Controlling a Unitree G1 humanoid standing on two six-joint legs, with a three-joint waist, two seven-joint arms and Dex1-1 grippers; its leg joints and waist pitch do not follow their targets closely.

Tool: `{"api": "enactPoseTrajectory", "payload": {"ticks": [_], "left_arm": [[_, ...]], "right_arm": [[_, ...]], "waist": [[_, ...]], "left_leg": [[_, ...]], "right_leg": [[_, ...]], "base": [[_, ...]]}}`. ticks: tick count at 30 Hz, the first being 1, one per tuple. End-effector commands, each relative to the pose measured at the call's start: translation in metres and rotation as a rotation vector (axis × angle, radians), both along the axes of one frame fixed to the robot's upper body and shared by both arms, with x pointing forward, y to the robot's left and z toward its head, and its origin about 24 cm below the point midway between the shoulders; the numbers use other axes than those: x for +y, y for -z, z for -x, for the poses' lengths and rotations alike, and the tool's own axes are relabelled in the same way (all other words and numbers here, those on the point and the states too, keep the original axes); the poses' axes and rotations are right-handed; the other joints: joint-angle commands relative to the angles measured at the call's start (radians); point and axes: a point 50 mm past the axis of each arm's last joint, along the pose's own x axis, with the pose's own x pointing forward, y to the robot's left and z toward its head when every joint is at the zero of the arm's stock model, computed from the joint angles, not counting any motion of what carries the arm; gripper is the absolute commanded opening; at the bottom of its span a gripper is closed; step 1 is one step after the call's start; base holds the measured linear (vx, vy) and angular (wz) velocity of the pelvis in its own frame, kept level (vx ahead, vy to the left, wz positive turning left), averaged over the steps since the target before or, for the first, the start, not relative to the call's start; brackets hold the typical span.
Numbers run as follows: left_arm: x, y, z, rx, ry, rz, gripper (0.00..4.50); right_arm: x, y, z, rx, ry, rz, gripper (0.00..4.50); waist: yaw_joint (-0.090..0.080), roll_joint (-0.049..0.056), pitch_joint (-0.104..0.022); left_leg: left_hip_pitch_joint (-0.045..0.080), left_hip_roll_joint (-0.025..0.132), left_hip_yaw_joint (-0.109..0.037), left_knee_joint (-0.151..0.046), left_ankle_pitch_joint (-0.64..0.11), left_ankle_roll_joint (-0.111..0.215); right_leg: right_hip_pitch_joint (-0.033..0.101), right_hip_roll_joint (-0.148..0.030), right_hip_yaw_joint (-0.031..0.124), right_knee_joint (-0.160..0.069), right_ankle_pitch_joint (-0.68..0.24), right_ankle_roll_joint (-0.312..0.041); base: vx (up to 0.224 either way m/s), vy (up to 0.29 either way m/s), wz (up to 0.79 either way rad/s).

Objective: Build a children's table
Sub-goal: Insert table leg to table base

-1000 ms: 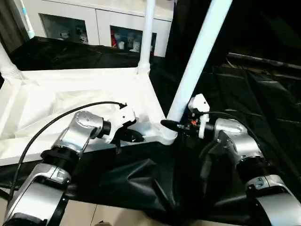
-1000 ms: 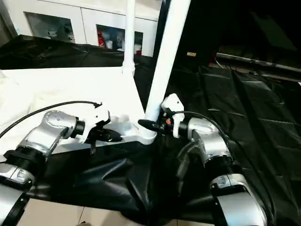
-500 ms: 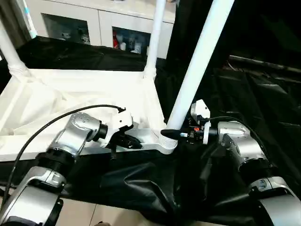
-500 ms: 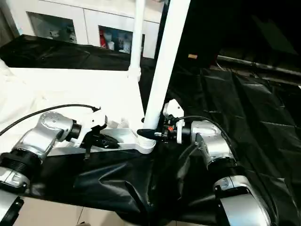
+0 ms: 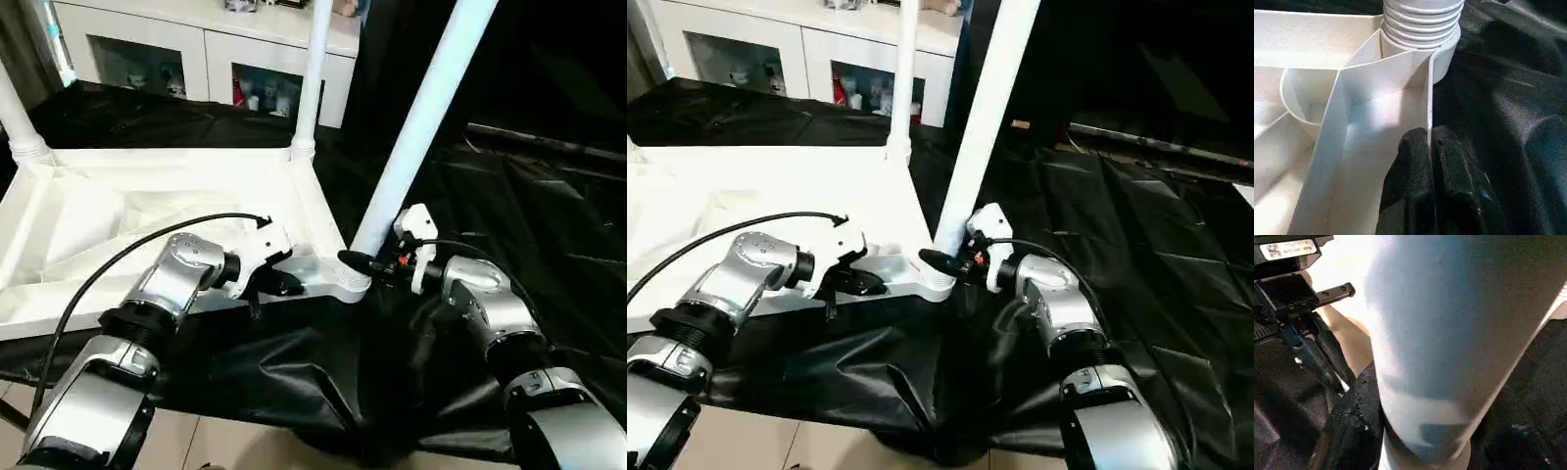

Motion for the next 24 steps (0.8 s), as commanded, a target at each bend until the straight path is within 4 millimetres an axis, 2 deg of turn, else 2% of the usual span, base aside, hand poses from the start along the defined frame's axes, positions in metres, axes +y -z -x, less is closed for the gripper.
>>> {"api": "enactPoseTrajectory", "payload": {"ticks": [1, 4, 6, 7, 8, 9, 11, 13, 14, 15, 17, 18, 19, 20, 21, 23, 24], "left_arm": [[-0.004, -0.016, -0.009, -0.066, -0.01, 0.031, 0.0], [-0.004, -0.016, -0.009, -0.066, -0.012, 0.029, 0.0], [-0.005, -0.016, -0.011, -0.068, -0.031, 0.03, 0.0], [-0.005, -0.017, -0.013, -0.074, -0.049, 0.026, 0.0], [-0.006, -0.017, -0.015, -0.077, -0.071, 0.022, 0.0], [-0.006, -0.017, -0.015, -0.077, -0.071, 0.022, 0.0], [-0.013, -0.016, -0.025, -0.096, -0.181, 0.0, 0.0], [-0.02, -0.015, -0.03, -0.108, -0.254, -0.01, 0.0], [-0.024, -0.015, -0.032, -0.114, -0.285, -0.015, 0.0], [-0.033, -0.015, -0.035, -0.123, -0.32, -0.024, 0.0], [-0.05, -0.015, -0.037, -0.127, -0.339, -0.014, 0.0], [-0.05, -0.015, -0.037, -0.127, -0.339, -0.014, 0.0], [-0.059, -0.016, -0.037, -0.131, -0.333, -0.011, 0.0], [-0.062, -0.017, -0.037, -0.132, -0.33, -0.01, 0.0], [-0.065, -0.017, -0.037, -0.129, -0.328, -0.006, 0.0], [-0.069, -0.017, -0.037, -0.126, -0.328, -0.002, 0.0], [-0.069, -0.016, -0.037, -0.125, -0.328, -0.003, 0.0]], "right_arm": [[-0.007, 0.053, 0.028, 0.241, -0.004, 0.127, 1.88], [-0.007, 0.055, 0.027, 0.249, 0.02, 0.135, 1.88], [-0.008, 0.057, 0.023, 0.26, 0.103, 0.161, 1.88], [-0.009, 0.059, 0.02, 0.267, 0.168, 0.177, 1.88], [-0.01, 0.061, 0.018, 0.275, 0.239, 0.192, 1.88], [-0.01, 0.061, 0.018, 0.275, 0.239, 0.192, 1.88], [-0.008, 0.067, 0.008, 0.3, 0.511, 0.229, 1.88], [-0.004, 0.067, 0.004, 0.33, 0.652, 0.208, 1.88], [-0.001, 0.068, 0.003, 0.348, 0.711, 0.196, 1.88], [0.008, 0.067, 0.0, 0.378, 0.788, 0.17, 1.88], [0.026, 0.064, -0.003, 0.416, 0.837, 0.131, 1.87], [0.026, 0.064, -0.003, 0.416, 0.837, 0.131, 1.87], [0.037, 0.06, -0.006, 0.428, 0.834, 0.118, 1.87], [0.042, 0.058, -0.007, 0.434, 0.829, 0.114, 1.87], [0.045, 0.057, -0.007, 0.435, 0.827, 0.117, 1.87], [0.052, 0.055, -0.008, 0.431, 0.812, 0.137, 1.87], [0.054, 0.054, -0.008, 0.429, 0.806, 0.146, 1.87]], "waist": [[-0.003, 0.026, -0.026], [-0.004, 0.026, -0.026], [-0.006, 0.028, -0.024], [-0.008, 0.024, -0.024], [-0.011, 0.026, -0.023], [-0.012, 0.025, -0.023], [-0.018, 0.028, -0.022], [-0.024, 0.028, -0.022], [-0.024, 0.033, -0.023], [-0.025, 0.032, -0.023], [-0.023, 0.033, -0.024], [-0.023, 0.031, -0.025], [-0.022, 0.032, -0.027], [-0.021, 0.038, -0.03], [-0.021, 0.033, -0.032], [-0.019, 0.032, -0.036], [-0.019, 0.033, -0.036]], "left_leg": [[0.001, 0.043, -0.017, -0.078, -0.348, -0.002], [0.001, 0.043, -0.017, -0.079, -0.343, -0.002], [0.002, 0.044, -0.019, -0.08, -0.359, -0.01], [0.002, 0.043, -0.019, -0.08, -0.364, -0.013], [0.003, 0.041, -0.021, -0.082, -0.377, -0.022], [0.001, 0.042, -0.022, -0.082, -0.378, -0.027], [0.003, 0.04, -0.025, -0.084, -0.388, -0.044], [0.003, 0.039, -0.025, -0.084, -0.393, -0.054], [0.008, 0.039, -0.024, -0.082, -0.411, -0.056], [0.008, 0.037, -0.023, -0.081, -0.418, -0.051], [0.014, 0.036, -0.022, -0.08, -0.426, -0.054], [0.012, 0.036, -0.022, -0.08, -0.422, -0.051], [0.004, 0.036, -0.02, -0.081, -0.399, -0.041], [0.003, 0.037, -0.022, -0.081, -0.38, -0.041], [-0.003, 0.038, -0.019, -0.082, -0.335, -0.038], [-0.008, 0.036, -0.013, -0.076, -0.25, -0.023], [-0.01, 0.036, -0.012, -0.076, -0.226, -0.017]], "right_leg": [[0.009, -0.074, 0.062, -0.098, -0.335, -0.161], [0.009, -0.075, 0.063, -0.098, -0.338, -0.162], [0.006, -0.075, 0.062, -0.099, -0.357, -0.159], [0.004, -0.075, 0.062, -0.1, -0.368, -0.158], [0.003, -0.074, 0.061, -0.102, -0.398, -0.15], [0.004, -0.075, 0.061, -0.101, -0.406, -0.144], [-0.002, -0.075, 0.061, -0.103, -0.434, -0.129], [-0.004, -0.075, 0.062, -0.104, -0.444, -0.122], [-0.008, -0.075, 0.062, -0.109, -0.449, -0.118], [-0.01, -0.075, 0.063, -0.111, -0.445, -0.117], [-0.014, -0.073, 0.062, -0.111, -0.433, -0.114], [-0.013, -0.072, 0.062, -0.11, -0.421, -0.113], [-0.008, -0.073, 0.064, -0.106, -0.378, -0.118], [-0.004, -0.073, 0.064, -0.101, -0.342, -0.124], [0.003, -0.069, 0.064, -0.093, -0.258, -0.137], [0.012, -0.067, 0.064, -0.077, -0.111, -0.169], [0.016, -0.066, 0.063, -0.073, -0.072, -0.181]], "base": [[0.0, 0.0, 0.0], [0.0, 0.0, 0.0], [0.0, 0.0, 0.0], [0.0, 0.0, 0.0], [0.0, 0.0, 0.0], [0.0, 0.0, 0.0], [0.0, 0.0, 0.0], [0.0, 0.0, 0.0], [0.0, 0.0, 0.0], [0.0, 0.0, 0.0], [0.0, 0.0, 0.0], [0.0, 0.0, 0.0], [0.0, 0.0, 0.0], [0.0, 0.0, 0.0], [0.0, 0.0, 0.0], [0.0, 0.0, 0.0], [0.0, 0.0, 0.0]]}}
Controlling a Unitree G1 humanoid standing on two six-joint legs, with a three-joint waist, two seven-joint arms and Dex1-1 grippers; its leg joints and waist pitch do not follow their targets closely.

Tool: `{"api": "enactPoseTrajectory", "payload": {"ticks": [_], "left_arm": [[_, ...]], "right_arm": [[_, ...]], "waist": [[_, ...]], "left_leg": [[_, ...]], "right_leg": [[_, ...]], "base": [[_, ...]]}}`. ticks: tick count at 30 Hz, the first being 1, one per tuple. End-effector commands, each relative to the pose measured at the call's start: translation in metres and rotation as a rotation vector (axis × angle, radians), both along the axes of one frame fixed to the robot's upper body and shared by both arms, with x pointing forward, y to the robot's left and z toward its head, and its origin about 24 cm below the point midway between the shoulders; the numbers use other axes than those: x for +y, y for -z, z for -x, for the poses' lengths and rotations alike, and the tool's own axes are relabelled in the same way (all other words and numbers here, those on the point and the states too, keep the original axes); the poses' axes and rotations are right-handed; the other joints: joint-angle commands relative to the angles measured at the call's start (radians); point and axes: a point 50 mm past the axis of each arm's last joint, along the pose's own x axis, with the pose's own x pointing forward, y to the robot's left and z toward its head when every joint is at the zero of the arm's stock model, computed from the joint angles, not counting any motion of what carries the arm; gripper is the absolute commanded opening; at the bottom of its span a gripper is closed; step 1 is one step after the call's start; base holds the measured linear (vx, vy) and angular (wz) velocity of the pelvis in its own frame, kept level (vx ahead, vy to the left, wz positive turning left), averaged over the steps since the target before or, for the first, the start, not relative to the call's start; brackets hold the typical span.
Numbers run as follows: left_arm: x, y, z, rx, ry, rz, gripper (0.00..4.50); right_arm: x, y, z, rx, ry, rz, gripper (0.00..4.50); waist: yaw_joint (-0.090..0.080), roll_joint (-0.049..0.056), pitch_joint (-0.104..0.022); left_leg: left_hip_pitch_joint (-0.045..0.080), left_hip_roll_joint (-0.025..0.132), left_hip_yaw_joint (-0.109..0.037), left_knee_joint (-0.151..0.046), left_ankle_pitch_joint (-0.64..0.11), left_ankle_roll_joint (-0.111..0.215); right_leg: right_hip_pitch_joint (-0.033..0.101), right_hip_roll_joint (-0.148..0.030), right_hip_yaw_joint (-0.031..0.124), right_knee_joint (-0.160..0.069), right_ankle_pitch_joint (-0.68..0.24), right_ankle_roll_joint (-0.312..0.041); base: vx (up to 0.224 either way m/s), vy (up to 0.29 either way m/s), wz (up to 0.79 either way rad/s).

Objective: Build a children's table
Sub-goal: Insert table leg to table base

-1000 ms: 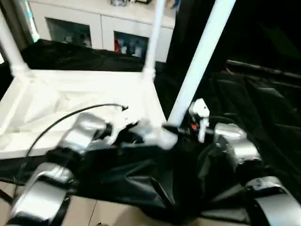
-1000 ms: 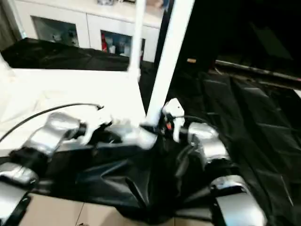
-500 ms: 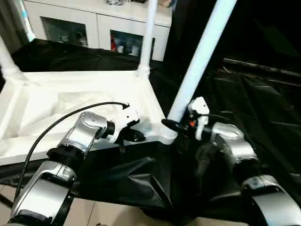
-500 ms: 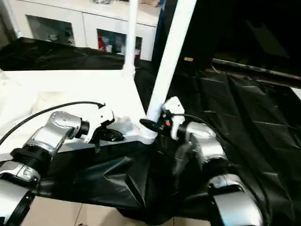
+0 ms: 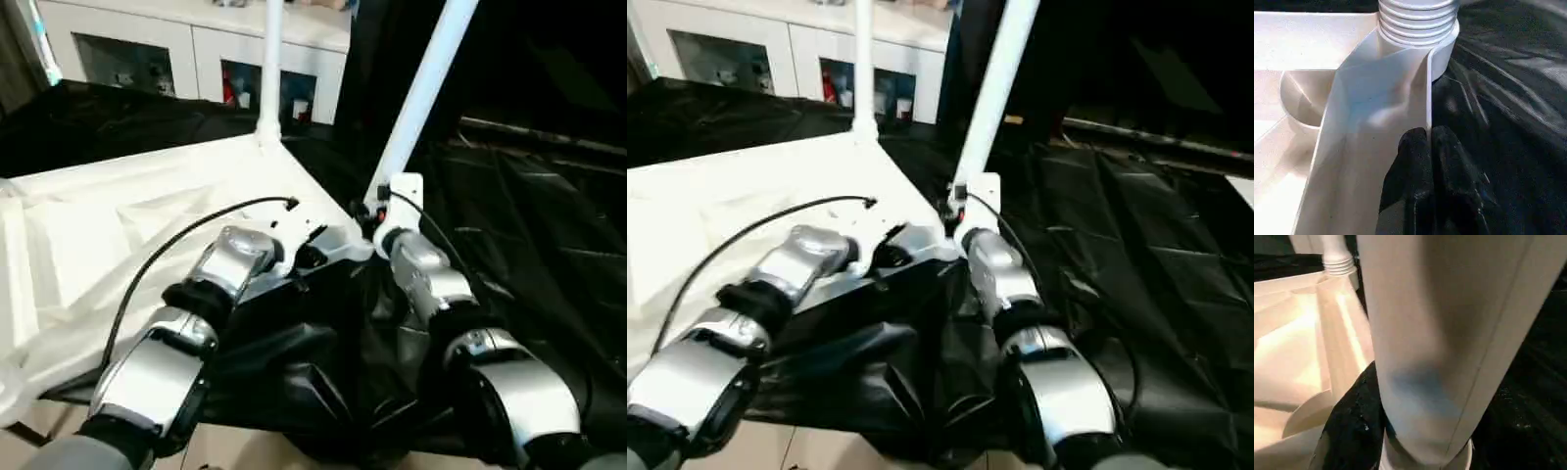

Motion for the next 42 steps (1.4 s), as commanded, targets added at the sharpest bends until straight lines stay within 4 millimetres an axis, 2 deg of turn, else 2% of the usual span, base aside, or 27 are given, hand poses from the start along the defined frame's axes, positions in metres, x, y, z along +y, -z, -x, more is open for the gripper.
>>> {"api": "enactPoseTrajectory", "payload": {"ticks": [1, 4, 7, 12, 13, 15, 17, 20, 27, 30, 31, 32, 36, 38, 39, 40, 41, 42], "left_arm": [[-0.011, -0.014, -0.007, -0.059, -0.014, 0.012, 0.0], [-0.009, -0.012, -0.008, -0.058, -0.028, 0.005, 0.0], [-0.007, -0.012, -0.008, -0.057, -0.034, 0.003, 0.0], [-0.004, -0.012, -0.009, -0.059, -0.041, 0.003, 0.0], [-0.004, -0.012, -0.009, -0.06, -0.041, 0.002, 0.0], [-0.003, -0.012, -0.009, -0.06, -0.04, 0.003, 0.0], [-0.002, -0.012, -0.009, -0.061, -0.034, 0.006, 0.0], [-0.001, -0.012, -0.009, -0.062, -0.031, 0.007, 0.0], [0.004, -0.015, -0.009, -0.074, 0.006, 0.013, 0.0], [0.005, -0.015, -0.008, -0.079, 0.021, 0.016, 0.0], [0.006, -0.015, -0.008, -0.078, 0.023, 0.017, 0.0], [0.006, -0.015, -0.008, -0.078, 0.027, 0.017, 0.0], [0.009, -0.014, -0.005, -0.074, 0.066, 0.023, 0.0], [0.011, -0.014, -0.004, -0.073, 0.081, 0.025, 0.0], [0.012, -0.014, -0.003, -0.073, 0.092, 0.026, 0.0], [0.012, -0.014, -0.003, -0.073, 0.092, 0.026, 0.0], [0.016, -0.015, -0.001, -0.071, 0.128, 0.029, 0.0], [0.017, -0.015, -0.001, -0.073, 0.143, 0.03, 0.0]], "right_arm": [[0.01, 0.065, 0.038, 0.341, -0.035, 0.034, 1.87], [0.012, 0.065, 0.038, 0.349, -0.026, 0.032, 1.87], [0.012, 0.066, 0.039, 0.354, -0.035, 0.048, 1.87], [0.014, 0.064, 0.038, 0.328, -0.076, 0.065, 1.87], [0.014, 0.063, 0.037, 0.325, -0.079, 0.063, 2.22], [0.016, 0.061, 0.036, 0.313, -0.088, 0.036, 2.57], [0.017, 0.056, 0.033, 0.292, -0.101, 0.019, 2.64], [0.018, 0.054, 0.031, 0.281, -0.107, 0.012, 2.85], [0.017, 0.037, 0.021, 0.178, -0.158, -0.04, 3.58], [0.014, 0.03, 0.018, 0.127, -0.192, -0.05, 3.8], [0.013, 0.028, 0.017, 0.112, -0.204, -0.049, 4.02], [0.012, 0.028, 0.017, 0.105, -0.207, -0.048, 4.02], [-0.001, 0.019, 0.013, 0.017, -0.244, -0.013, 4.32], [-0.006, 0.017, 0.013, -0.006, -0.271, -0.004, 4.32], [-0.009, 0.016, 0.013, -0.022, -0.292, 0.001, 4.32], [-0.009, 0.016, 0.013, -0.022, -0.292, 0.001, 4.32], [-0.022, 0.013, 0.015, -0.058, -0.356, 0.035, 4.32], [-0.026, 0.012, 0.016, -0.068, -0.375, 0.046, 4.32]], "waist": [[-0.002, 0.029, -0.036], [-0.001, 0.03, -0.033], [-0.001, 0.028, -0.029], [-0.002, 0.025, -0.028], [-0.002, 0.025, -0.028], [-0.002, 0.025, -0.027], [-0.002, 0.026, -0.028], [-0.006, 0.025, -0.028], [-0.006, 0.024, -0.026], [-0.005, 0.026, -0.032], [-0.005, 0.026, -0.034], [-0.007, 0.025, -0.032], [-0.003, 0.026, -0.033], [0.0, 0.025, -0.036], [0.002, 0.025, -0.038], [0.001, 0.025, -0.038], [0.002, 0.027, -0.039], [0.005, 0.024, -0.039]], "left_leg": [[-0.003, 0.036, -0.01, -0.072, -0.219, -0.011], [0.002, 0.036, -0.009, -0.074, -0.255, -0.015], [0.005, 0.038, -0.011, -0.076, -0.306, -0.02], [0.003, 0.039, -0.012, -0.079, -0.313, -0.022], [0.003, 0.038, -0.012, -0.079, -0.314, -0.022], [0.002, 0.038, -0.012, -0.079, -0.318, -0.02], [0.002, 0.039, -0.013, -0.08, -0.327, -0.018], [0.0, 0.039, -0.014, -0.079, -0.318, -0.019], [-0.001, 0.04, -0.013, -0.08, -0.313, -0.01], [-0.005, 0.041, -0.011, -0.076, -0.264, -0.001], [-0.007, 0.041, -0.01, -0.074, -0.226, 0.008], [-0.009, 0.04, -0.007, -0.072, -0.206, 0.016], [-0.008, 0.039, -0.003, -0.066, -0.158, 0.04], [-0.011, 0.038, -0.002, -0.061, -0.11, 0.059], [-0.012, 0.038, 0.0, -0.057, -0.065, 0.083], [-0.011, 0.037, 0.001, -0.055, -0.056, 0.091], [-0.011, 0.035, 0.001, -0.052, -0.042, 0.108], [-0.013, 0.034, 0.003, -0.048, -0.03, 0.13]], "right_leg": [[0.025, -0.065, 0.063, -0.071, -0.059, -0.188], [0.023, -0.068, 0.064, -0.078, -0.114, -0.188], [0.018, -0.072, 0.065, -0.088, -0.209, -0.168], [0.015, -0.072, 0.065, -0.092, -0.246, -0.147], [0.015, -0.072, 0.065, -0.093, -0.247, -0.146], [0.014, -0.072, 0.065, -0.095, -0.257, -0.144], [0.014, -0.076, 0.065, -0.099, -0.275, -0.141], [0.014, -0.073, 0.065, -0.094, -0.258, -0.149], [0.013, -0.074, 0.066, -0.095, -0.268, -0.156], [0.018, -0.075, 0.066, -0.088, -0.206, -0.17], [0.02, -0.073, 0.065, -0.081, -0.147, -0.184], [0.021, -0.072, 0.065, -0.077, -0.105, -0.198], [0.028, -0.074, 0.065, -0.07, -0.038, -0.228], [0.035, -0.073, 0.064, -0.063, 0.023, -0.246], [0.038, -0.074, 0.064, -0.054, 0.094, -0.264], [0.037, -0.072, 0.064, -0.051, 0.111, -0.271], [0.038, -0.072, 0.063, -0.049, 0.139, -0.28], [0.041, -0.071, 0.063, -0.048, 0.169, -0.282]], "base": [[0.0, 0.0, 0.0], [0.0, 0.0, 0.0], [0.0, 0.0, 0.0], [0.0, 0.0, 0.0], [0.0, 0.0, 0.0], [0.0, 0.0, 0.0], [0.0, 0.0, 0.0], [0.0, 0.0, 0.0], [0.0, 0.0, 0.0], [0.0, 0.0, 0.0], [0.0, 0.0, 0.0], [0.0, 0.0, 0.0], [0.0, 0.0, 0.0], [0.0, 0.0, 0.0], [0.0, 0.0, 0.0], [0.0, 0.0, 0.0], [0.0, 0.0, 0.0], [0.0, 0.0, 0.0]]}}
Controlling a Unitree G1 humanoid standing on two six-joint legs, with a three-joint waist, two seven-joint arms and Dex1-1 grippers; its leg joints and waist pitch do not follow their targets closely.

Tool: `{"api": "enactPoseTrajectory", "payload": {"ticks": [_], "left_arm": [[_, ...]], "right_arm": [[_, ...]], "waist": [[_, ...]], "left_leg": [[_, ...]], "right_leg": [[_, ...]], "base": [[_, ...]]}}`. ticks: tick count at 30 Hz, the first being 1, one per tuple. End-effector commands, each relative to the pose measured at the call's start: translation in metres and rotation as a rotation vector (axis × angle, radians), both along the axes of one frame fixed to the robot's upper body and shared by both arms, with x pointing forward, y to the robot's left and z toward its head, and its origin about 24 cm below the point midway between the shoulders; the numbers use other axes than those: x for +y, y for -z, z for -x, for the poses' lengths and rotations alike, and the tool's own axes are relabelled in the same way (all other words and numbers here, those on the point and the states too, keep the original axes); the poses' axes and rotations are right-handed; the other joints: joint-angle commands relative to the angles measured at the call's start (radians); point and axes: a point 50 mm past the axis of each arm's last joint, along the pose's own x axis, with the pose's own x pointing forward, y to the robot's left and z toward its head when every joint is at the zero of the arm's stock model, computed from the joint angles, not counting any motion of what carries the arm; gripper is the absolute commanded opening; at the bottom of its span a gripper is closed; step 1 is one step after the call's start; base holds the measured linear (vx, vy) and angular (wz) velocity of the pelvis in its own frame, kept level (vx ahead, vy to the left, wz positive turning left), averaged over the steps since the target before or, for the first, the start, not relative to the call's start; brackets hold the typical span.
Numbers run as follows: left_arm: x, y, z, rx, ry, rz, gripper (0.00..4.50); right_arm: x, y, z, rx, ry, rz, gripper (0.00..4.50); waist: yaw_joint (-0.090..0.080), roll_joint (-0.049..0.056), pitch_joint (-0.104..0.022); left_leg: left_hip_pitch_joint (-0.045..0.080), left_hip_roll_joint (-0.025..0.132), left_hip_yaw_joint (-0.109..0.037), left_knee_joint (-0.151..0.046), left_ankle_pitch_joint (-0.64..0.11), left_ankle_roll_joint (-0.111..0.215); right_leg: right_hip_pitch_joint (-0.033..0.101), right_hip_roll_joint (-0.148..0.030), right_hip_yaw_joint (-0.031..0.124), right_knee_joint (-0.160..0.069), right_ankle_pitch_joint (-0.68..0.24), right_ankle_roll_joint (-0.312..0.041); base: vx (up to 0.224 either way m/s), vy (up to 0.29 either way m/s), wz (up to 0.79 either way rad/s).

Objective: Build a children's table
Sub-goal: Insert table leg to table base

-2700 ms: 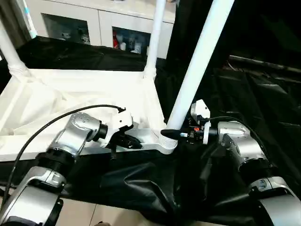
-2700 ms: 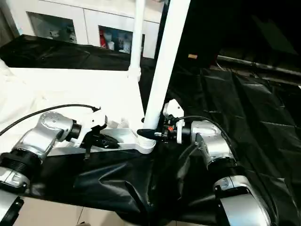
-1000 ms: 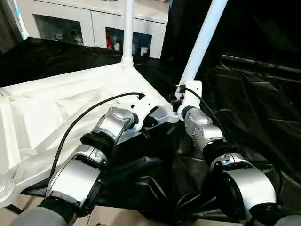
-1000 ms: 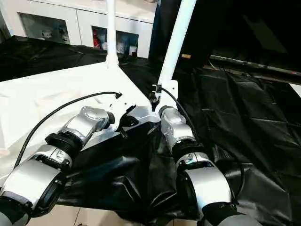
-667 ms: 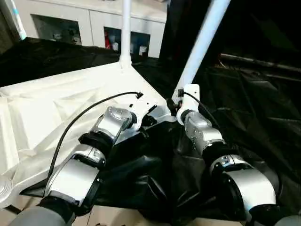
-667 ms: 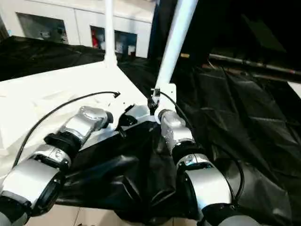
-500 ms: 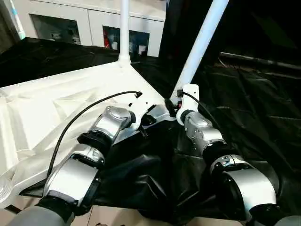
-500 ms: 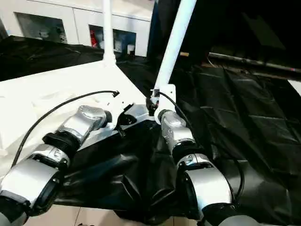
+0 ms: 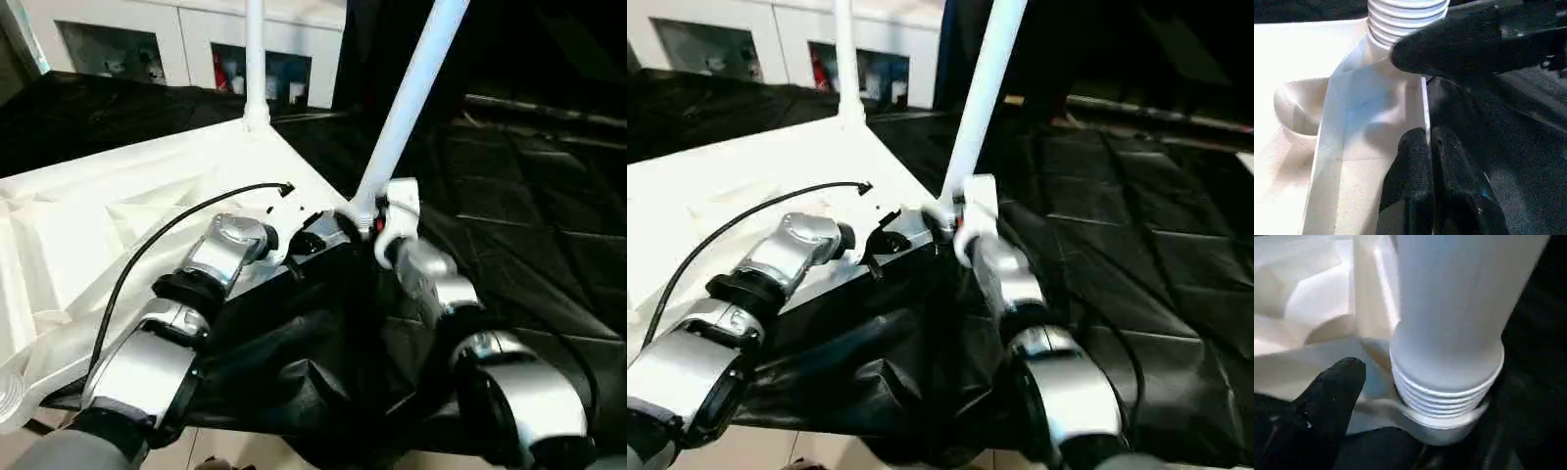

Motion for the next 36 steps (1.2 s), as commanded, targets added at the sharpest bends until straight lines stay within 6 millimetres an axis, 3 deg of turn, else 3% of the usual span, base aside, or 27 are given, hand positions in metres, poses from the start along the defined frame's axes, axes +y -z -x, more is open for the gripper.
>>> {"api": "enactPoseTrajectory", "payload": {"ticks": [1, 7, 9, 10, 12, 14, 17, 19, 24, 30, 36], "left_arm": [[0.0, 0.0, 0.003, -0.002, 0.067, -0.009, 0.0], [0.016, 0.002, 0.016, 0.057, 0.219, -0.001, 0.0], [0.018, 0.003, 0.019, 0.064, 0.239, 0.0, 0.0], [0.019, 0.003, 0.02, 0.068, 0.249, 0.001, 0.0], [0.022, 0.003, 0.023, 0.075, 0.269, -0.002, 0.0], [0.023, 0.003, 0.024, 0.077, 0.273, -0.003, 0.0], [0.024, 0.003, 0.026, 0.079, 0.281, -0.006, 0.0], [0.025, 0.003, 0.03, 0.083, 0.298, -0.008, 0.0], [0.027, 0.003, 0.037, 0.098, 0.326, -0.008, 0.0], [0.032, 0.004, 0.035, 0.096, 0.279, -0.026, 0.0], [0.032, 0.003, 0.032, 0.074, 0.217, -0.032, 0.0]], "right_arm": [[-0.002, -0.001, 0.003, -0.019, -0.082, 0.019, 4.32], [-0.031, -0.005, 0.024, -0.077, -0.387, 0.11, 4.32], [-0.034, -0.008, 0.025, -0.084, -0.398, 0.106, 4.32], [-0.036, -0.01, 0.026, -0.089, -0.403, 0.103, 4.32], [-0.04, -0.015, 0.027, -0.106, -0.415, 0.091, 4.32], [-0.04, -0.017, 0.028, -0.118, -0.427, 0.087, 4.32], [-0.039, -0.021, 0.03, -0.133, -0.439, 0.071, 4.32], [-0.036, -0.023, 0.034, -0.141, -0.444, 0.042, 4.32], [-0.031, -0.02, 0.038, -0.113, -0.405, -0.034, 4.32], [-0.037, -0.008, 0.032, -0.027, -0.234, 0.03, 4.32], [-0.044, -0.01, 0.024, 0.021, -0.067, -0.006, 4.32]], "waist": [[0.006, 0.009, -0.059], [0.018, 0.011, -0.063], [0.017, 0.009, -0.061], [0.016, 0.01, -0.058], [0.018, 0.012, -0.057], [0.019, 0.013, -0.058], [0.021, 0.011, -0.061], [0.023, 0.003, -0.062], [0.023, 0.006, -0.062], [0.023, 0.01, -0.06], [0.023, 0.007, -0.059]], "left_leg": [[0.005, 0.033, -0.002, -0.045, -0.029, 0.129], [0.004, 0.035, -0.002, -0.034, 0.003, 0.185], [0.003, 0.037, -0.002, -0.036, -0.015, 0.182], [0.005, 0.039, -0.002, -0.039, -0.058, 0.158], [0.008, 0.042, -0.003, -0.043, -0.095, 0.13], [0.01, 0.04, -0.002, -0.042, -0.092, 0.111], [0.006, 0.038, -0.003, -0.04, -0.065, 0.113], [0.003, 0.035, -0.003, -0.036, -0.033, 0.131], [0.004, 0.035, -0.002, -0.035, -0.026, 0.138], [0.007, 0.033, -0.002, -0.04, -0.058, 0.071], [0.005, 0.029, -0.002, -0.04, -0.089, 0.045]], "right_leg": [[0.06, -0.073, 0.062, -0.046, 0.179, -0.282], [0.059, -0.069, 0.06, -0.035, 0.266, -0.303], [0.057, -0.07, 0.06, -0.037, 0.244, -0.305], [0.055, -0.071, 0.06, -0.042, 0.165, -0.304], [0.053, -0.072, 0.061, -0.046, 0.1, -0.294], [0.052, -0.068, 0.062, -0.046, 0.099, -0.292], [0.055, -0.068, 0.063, -0.038, 0.149, -0.29], [0.058, -0.069, 0.063, -0.034, 0.183, -0.288], [0.055, -0.068, 0.062, -0.034, 0.172, -0.289], [0.052, -0.064, 0.063, -0.039, 0.098, -0.266], [0.055, -0.065, 0.065, -0.043, 0.055, -0.238]], "base": [[0.0, 0.0, 0.0], [0.0, 0.0, 0.0], [0.0, 0.0, 0.0], [0.0, 0.0, 0.0], [0.0, 0.0, 0.0], [0.0, 0.0, 0.0], [0.0, 0.0, 0.0], [0.0, 0.0, 0.0], [0.0, 0.0, 0.0], [0.0, 0.0, 0.0], [0.0, 0.0, 0.0]]}}
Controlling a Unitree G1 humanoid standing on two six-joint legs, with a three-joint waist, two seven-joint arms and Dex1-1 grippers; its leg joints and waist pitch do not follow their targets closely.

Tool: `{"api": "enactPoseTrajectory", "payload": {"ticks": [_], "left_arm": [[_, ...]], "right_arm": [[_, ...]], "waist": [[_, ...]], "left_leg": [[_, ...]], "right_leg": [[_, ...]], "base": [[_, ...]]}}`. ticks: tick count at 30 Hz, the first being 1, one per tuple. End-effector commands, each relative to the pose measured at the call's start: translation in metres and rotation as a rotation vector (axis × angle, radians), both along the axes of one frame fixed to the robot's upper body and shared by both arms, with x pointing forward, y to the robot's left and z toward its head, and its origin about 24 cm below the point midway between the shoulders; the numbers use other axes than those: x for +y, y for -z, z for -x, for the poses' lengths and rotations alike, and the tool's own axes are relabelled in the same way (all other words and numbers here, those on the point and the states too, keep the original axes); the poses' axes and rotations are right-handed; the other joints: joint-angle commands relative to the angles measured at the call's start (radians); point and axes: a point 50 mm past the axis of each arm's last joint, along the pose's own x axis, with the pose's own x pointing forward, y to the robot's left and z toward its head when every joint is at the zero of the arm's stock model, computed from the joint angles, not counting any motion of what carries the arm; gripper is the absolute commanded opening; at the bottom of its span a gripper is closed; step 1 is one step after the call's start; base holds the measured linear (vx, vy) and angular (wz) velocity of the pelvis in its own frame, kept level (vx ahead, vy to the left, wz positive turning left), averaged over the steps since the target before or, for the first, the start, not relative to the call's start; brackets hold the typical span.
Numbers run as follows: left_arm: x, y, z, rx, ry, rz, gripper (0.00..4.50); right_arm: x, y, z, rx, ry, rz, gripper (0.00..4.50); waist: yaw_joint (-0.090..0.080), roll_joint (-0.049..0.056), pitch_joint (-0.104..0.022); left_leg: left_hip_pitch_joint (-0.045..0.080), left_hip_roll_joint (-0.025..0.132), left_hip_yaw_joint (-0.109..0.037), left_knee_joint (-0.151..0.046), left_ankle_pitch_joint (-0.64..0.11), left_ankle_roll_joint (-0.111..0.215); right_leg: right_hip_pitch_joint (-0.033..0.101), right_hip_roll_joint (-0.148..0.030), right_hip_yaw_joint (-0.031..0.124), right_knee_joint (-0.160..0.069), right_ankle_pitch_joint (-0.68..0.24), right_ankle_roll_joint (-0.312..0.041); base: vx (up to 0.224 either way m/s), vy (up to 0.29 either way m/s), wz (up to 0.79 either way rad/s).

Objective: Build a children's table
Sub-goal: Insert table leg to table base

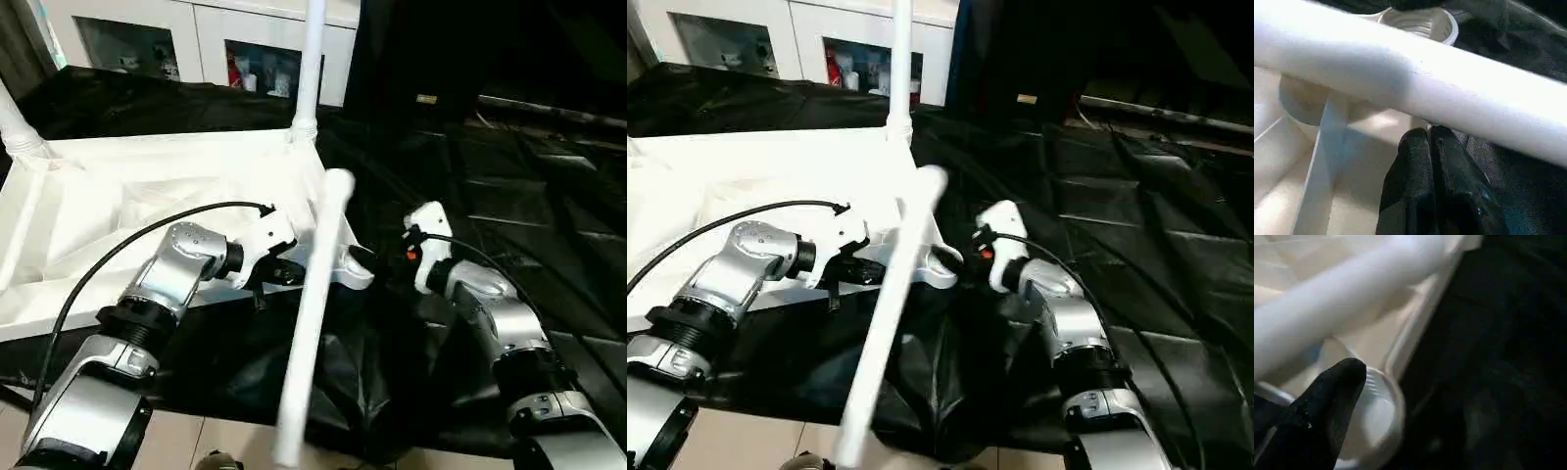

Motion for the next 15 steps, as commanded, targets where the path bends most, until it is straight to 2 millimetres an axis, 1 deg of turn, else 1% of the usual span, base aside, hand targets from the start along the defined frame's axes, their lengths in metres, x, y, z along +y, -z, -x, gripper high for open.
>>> {"api": "enactPoseTrajectory", "payload": {"ticks": [1, 2, 3, 6, 7, 10, 11, 13, 15], "left_arm": [[-0.001, 0.004, 0.0, 0.0, -0.03, -0.022, 0.0], [-0.001, 0.004, 0.0, -0.001, -0.035, -0.021, 0.0], [-0.002, 0.003, 0.0, -0.001, -0.035, -0.021, 0.0], [-0.001, 0.004, 0.0, 0.002, -0.037, -0.022, 0.0], [0.0, 0.004, 0.0, 0.003, -0.04, -0.024, 0.0], [0.001, 0.004, 0.0, 0.003, -0.044, -0.026, 0.0], [0.001, 0.004, 0.0, 0.002, -0.046, -0.028, 0.0], [0.001, 0.004, -0.001, 0.0, -0.049, -0.029, 0.0], [0.001, 0.003, -0.001, 0.0, -0.05, -0.03, 0.0]], "right_arm": [[-0.005, -0.008, -0.006, 0.002, 0.065, -0.039, 4.32], [-0.004, -0.011, -0.008, 0.013, 0.093, -0.089, 4.32], [-0.003, -0.013, -0.008, 0.019, 0.094, -0.121, 4.43], [0.002, -0.02, -0.007, 0.04, 0.078, -0.222, 4.43], [0.006, -0.027, -0.006, 0.061, 0.044, -0.293, 4.43], [0.011, -0.033, -0.004, 0.083, -0.005, -0.334, 4.43], [0.015, -0.036, -0.002, 0.104, -0.049, -0.347, 4.43], [0.022, -0.04, 0.002, 0.147, -0.13, -0.336, 4.43], [0.025, -0.04, 0.003, 0.161, -0.146, -0.318, 4.43]], "waist": [[0.002, 0.008, -0.061], [0.002, 0.009, -0.06], [0.001, 0.009, -0.061], [0.001, 0.01, -0.062], [0.001, 0.011, -0.062], [0.002, 0.01, -0.062], [0.003, 0.012, -0.064], [0.004, 0.01, -0.063], [0.004, 0.011, -0.064]], "left_leg": [[0.013, 0.029, -0.003, -0.056, -0.092, 0.045], [0.013, 0.029, -0.003, -0.057, -0.092, 0.045], [0.013, 0.029, -0.004, -0.058, -0.092, 0.047], [0.013, 0.03, -0.004, -0.057, -0.087, 0.049], [0.013, 0.03, -0.004, -0.056, -0.08, 0.058], [0.013, 0.029, -0.004, -0.056, -0.075, 0.062], [0.012, 0.029, -0.005, -0.055, -0.067, 0.06], [0.012, 0.028, -0.005, -0.055, -0.063, 0.063], [0.013, 0.029, -0.005, -0.055, -0.063, 0.057]], "right_leg": [[0.063, -0.064, 0.062, -0.063, 0.048, -0.235], [0.063, -0.063, 0.062, -0.064, 0.045, -0.234], [0.064, -0.063, 0.062, -0.063, 0.044, -0.234], [0.063, -0.062, 0.061, -0.062, 0.055, -0.233], [0.064, -0.061, 0.061, -0.06, 0.073, -0.236], [0.065, -0.06, 0.06, -0.06, 0.079, -0.235], [0.064, -0.062, 0.06, -0.058, 0.087, -0.236], [0.066, -0.06, 0.06, -0.058, 0.094, -0.238], [0.064, -0.062, 0.06, -0.059, 0.089, -0.236]], "base": [[0.0, 0.0, 0.0], [0.0, 0.0, 0.0], [0.0, 0.0, 0.0], [0.0, 0.0, 0.0], [0.0, 0.0, 0.0], [0.0, 0.0, 0.0], [0.0, 0.0, 0.0], [0.0, 0.0, 0.0], [0.0, 0.0, 0.0]]}}
